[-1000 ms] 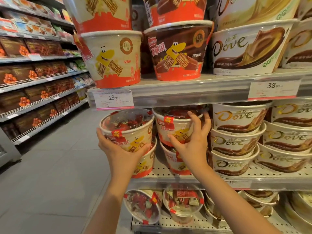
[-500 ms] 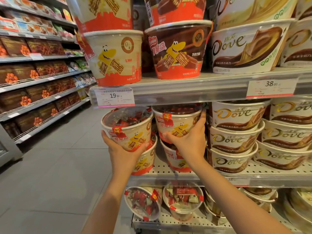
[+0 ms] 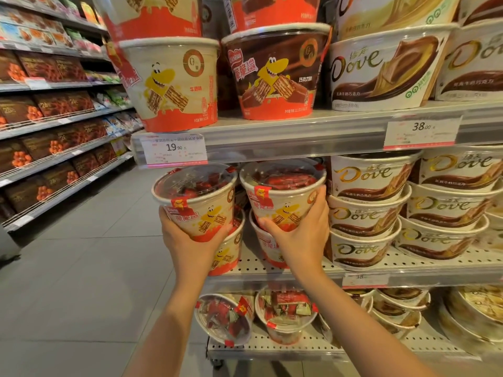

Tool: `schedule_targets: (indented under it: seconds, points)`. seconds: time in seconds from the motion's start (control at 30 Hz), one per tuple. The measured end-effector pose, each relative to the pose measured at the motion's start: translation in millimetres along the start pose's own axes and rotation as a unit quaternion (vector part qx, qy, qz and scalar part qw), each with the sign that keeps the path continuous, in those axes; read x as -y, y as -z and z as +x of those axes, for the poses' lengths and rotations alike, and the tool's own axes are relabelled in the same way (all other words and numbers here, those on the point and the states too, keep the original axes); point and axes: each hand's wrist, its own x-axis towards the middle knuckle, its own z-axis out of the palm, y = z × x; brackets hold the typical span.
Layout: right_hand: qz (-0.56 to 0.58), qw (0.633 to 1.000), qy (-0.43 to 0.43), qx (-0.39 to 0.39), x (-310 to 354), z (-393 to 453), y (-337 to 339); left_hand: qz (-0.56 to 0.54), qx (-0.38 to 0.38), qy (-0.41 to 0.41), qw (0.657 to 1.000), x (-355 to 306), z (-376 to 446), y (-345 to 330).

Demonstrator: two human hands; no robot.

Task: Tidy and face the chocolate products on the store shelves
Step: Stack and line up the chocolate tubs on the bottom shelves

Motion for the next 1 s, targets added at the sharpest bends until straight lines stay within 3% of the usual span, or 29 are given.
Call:
schedule_targets:
  seconds: [0.23,0.5,0.67,0.87,1.0]
  points:
    - [0.077,0.995,-0.05,-0.026,-24.3,-39.2,-0.5,-0.024,0.031,0.042,0.998,26.4,-29.1,-4.2]
    - [0.08,0.994,-0.059,-0.045,-32.3,-48.9,-2.7,0.002,0.041,0.002,0.999,25.2,-25.0,-0.6]
    - [0.12,0.982,-0.147,-0.01,-38.0,-44.1,-10.0,-0.01,0.067,0.0,0.998,27.2,-22.5,4.3]
    - [0.119,0.978,-0.168,-0.007,-54.1,-45.8,-10.2,-0.025,0.1,0.019,0.994,33.9,-26.2,4.5]
    - [0.099,0.981,-0.157,0.048,-60.7,-30.5,-13.1,-0.014,0.122,0.031,0.992,42.9,-26.5,2.2]
